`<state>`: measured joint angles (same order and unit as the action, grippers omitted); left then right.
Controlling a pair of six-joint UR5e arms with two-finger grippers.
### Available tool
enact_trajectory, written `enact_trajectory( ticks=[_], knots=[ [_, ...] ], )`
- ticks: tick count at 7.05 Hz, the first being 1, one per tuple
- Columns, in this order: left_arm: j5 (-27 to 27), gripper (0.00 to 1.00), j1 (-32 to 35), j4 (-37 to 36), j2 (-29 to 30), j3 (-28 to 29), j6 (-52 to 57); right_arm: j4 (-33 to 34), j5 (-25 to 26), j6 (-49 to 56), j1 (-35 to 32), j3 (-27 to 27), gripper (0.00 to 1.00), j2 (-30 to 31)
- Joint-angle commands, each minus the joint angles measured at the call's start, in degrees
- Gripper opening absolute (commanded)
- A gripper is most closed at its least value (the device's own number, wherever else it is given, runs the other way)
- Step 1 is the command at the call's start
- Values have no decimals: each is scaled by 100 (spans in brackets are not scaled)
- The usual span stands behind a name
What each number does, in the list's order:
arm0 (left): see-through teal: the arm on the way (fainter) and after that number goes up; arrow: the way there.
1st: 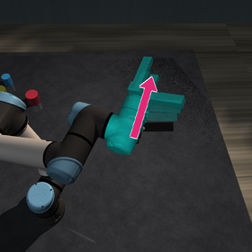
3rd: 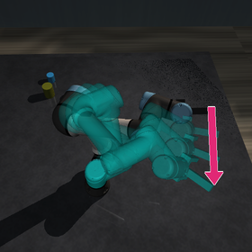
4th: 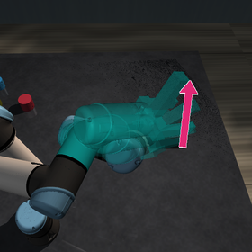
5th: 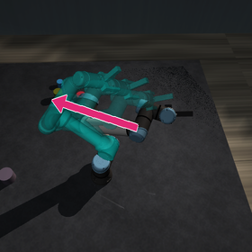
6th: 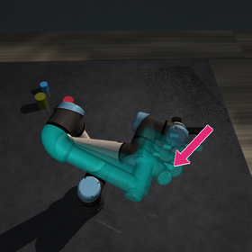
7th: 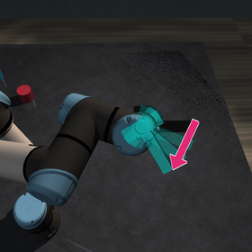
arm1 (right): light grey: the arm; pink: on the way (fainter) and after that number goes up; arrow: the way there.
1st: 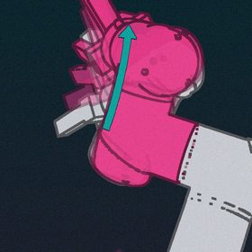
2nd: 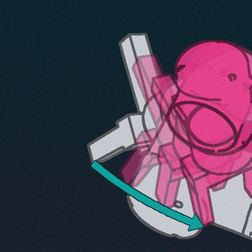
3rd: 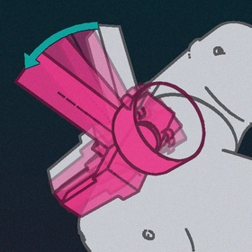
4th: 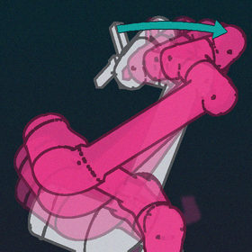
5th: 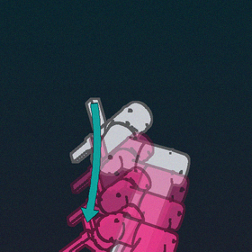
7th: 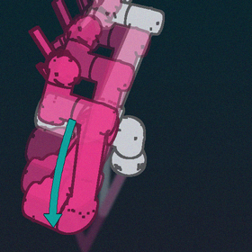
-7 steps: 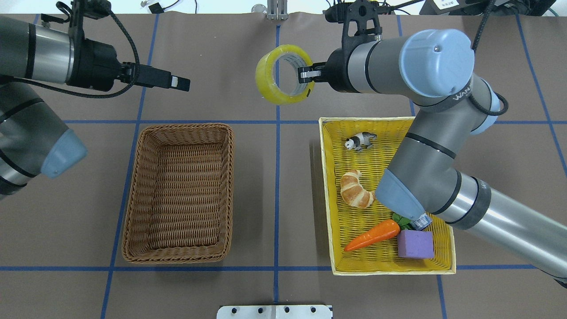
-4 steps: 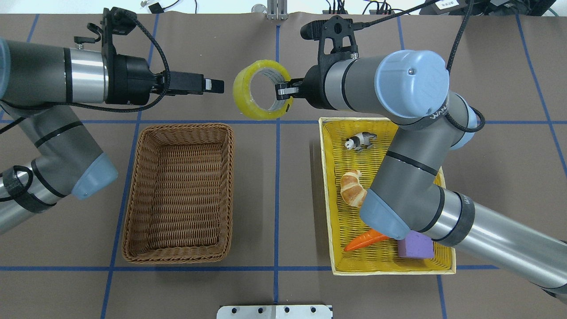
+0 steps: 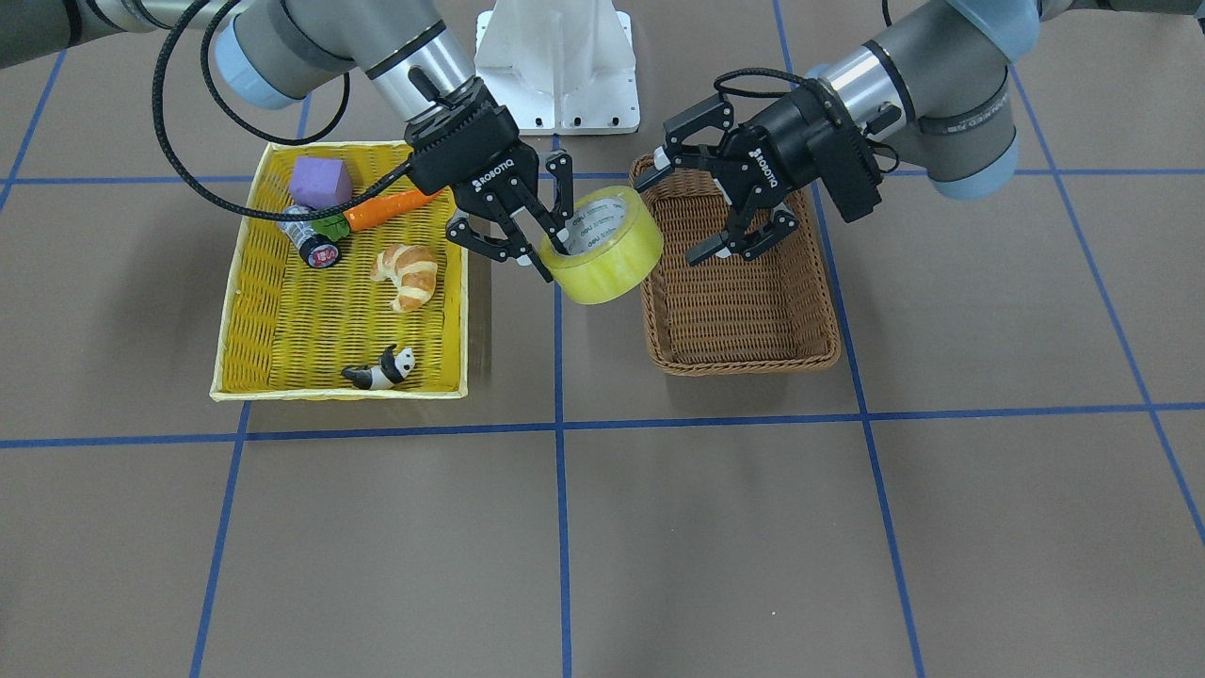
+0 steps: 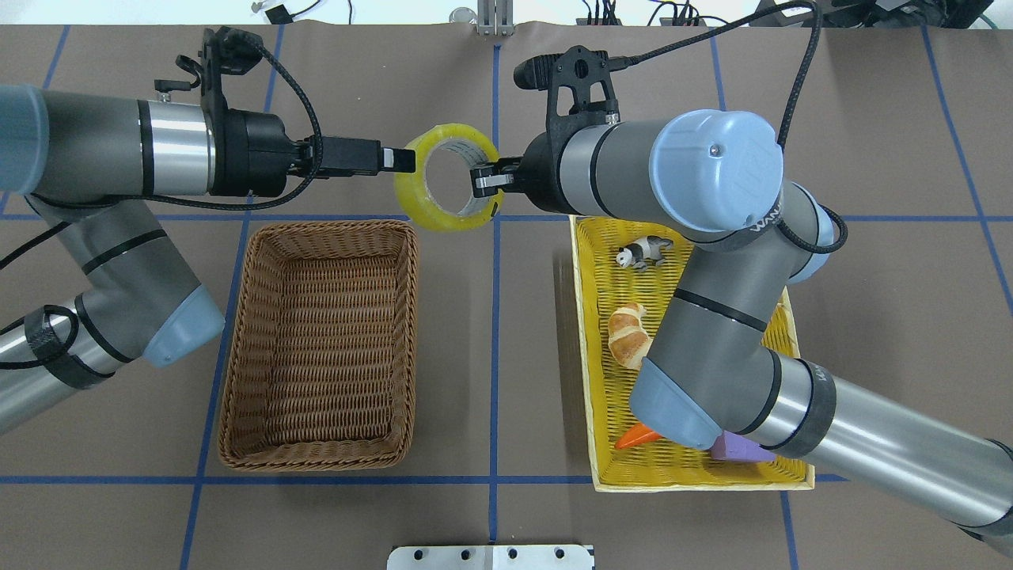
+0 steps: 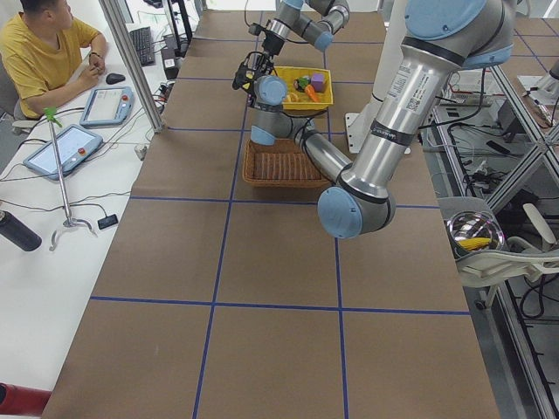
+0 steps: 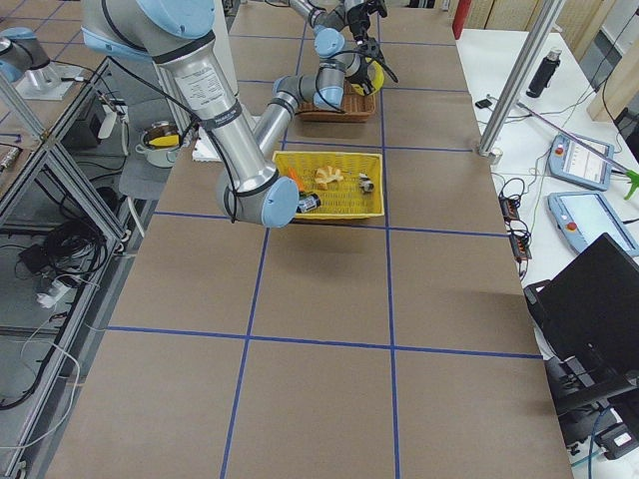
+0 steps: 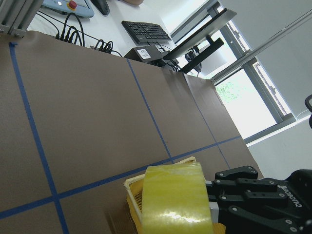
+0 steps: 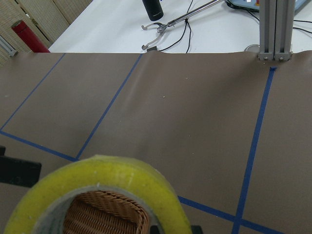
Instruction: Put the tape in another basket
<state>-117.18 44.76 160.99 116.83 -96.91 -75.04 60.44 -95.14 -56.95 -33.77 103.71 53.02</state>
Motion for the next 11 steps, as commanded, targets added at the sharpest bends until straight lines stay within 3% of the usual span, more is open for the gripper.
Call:
enact_trajectory(
  ticks=[1, 2, 3, 4, 5, 6, 7, 8, 9, 11],
  knots=[
    [2, 99, -55, 11, 7, 32, -80, 3, 65, 0, 63, -8, 0, -55],
    [2, 99, -64, 11, 7, 32, -107, 12, 187, 0, 142, -17, 0, -64],
    [2, 87, -72, 20, 16, 32, -107, 12, 267, 0, 204, -9, 0, -73],
    [159, 10, -99, 20, 16, 23, -438, 12, 268, 9, 222, -9, 0, -73],
    [508, 0, -125, 20, 24, 23, -990, -6, 259, 0, 239, 9, 0, -64],
    [547, 0, -134, 20, 51, 15, -986, -345, 259, -61, 274, 26, 72, -3],
    [547, 0, -134, 11, 33, 23, -978, -670, 198, -192, 266, 122, 98, 276],
    [547, 0, -117, 11, -10, 49, -969, -656, 102, -193, 240, 341, 99, 444],
    [556, 0, -108, 11, -28, 50, -960, -586, -386, -202, 22, 508, 99, 593],
    [530, 0, -116, 20, -89, 67, -1004, 444, -1074, -536, -766, 431, 100, 665]
  ],
)
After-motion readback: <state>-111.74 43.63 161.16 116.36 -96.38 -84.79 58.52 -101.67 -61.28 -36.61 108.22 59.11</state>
